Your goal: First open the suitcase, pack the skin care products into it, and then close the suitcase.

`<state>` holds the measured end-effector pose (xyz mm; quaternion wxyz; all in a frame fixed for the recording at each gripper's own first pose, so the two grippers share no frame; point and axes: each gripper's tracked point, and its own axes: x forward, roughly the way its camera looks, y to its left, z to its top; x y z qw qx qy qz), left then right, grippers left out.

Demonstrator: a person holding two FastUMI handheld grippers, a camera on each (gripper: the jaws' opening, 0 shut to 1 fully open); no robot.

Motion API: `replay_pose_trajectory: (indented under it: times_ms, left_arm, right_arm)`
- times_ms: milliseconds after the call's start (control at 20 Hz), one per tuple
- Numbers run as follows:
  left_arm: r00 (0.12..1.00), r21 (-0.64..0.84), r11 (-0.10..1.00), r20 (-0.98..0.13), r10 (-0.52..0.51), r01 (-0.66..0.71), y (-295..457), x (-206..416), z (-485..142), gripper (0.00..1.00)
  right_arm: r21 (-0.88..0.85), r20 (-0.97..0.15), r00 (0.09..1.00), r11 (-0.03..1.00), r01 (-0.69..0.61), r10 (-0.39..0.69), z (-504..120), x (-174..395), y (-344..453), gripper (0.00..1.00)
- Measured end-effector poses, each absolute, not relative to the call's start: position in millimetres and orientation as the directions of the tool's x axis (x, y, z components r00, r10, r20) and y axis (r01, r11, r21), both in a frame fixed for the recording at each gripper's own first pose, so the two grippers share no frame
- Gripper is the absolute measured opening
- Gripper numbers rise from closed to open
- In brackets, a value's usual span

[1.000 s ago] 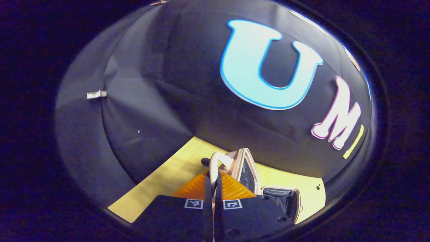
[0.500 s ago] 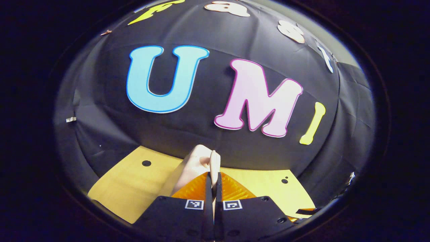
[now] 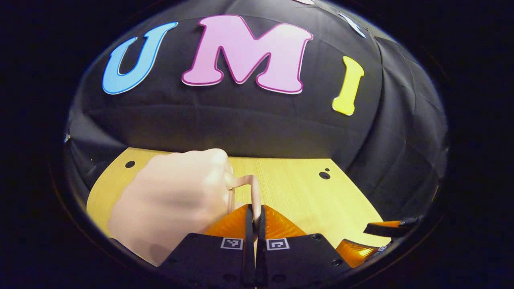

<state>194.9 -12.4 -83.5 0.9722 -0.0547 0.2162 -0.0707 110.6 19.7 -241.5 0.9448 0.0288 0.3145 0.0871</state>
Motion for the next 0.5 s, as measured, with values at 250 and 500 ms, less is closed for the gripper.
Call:
replay_pose_trajectory:
  times_ms: [250, 500]
  left_arm:
    - [0.881, -0.265, 0.956, -0.415, -0.229, 0.123, -34.4, 186.7, -79.2, 0.23]
    - [0.959, -0.147, 0.974, -0.198, -0.202, 0.174, -0.5, 135.7, 22.2, 0.93]
  right_arm:
    - [0.115, -0.553, 0.817, 0.986, -0.121, 0.164, -218.5, 116.6, 10.1, 0.98]
    - [0.08, -0.461, 0.874, 0.988, -0.134, 0.155, -159.5, 103.0, 8.6, 0.98]
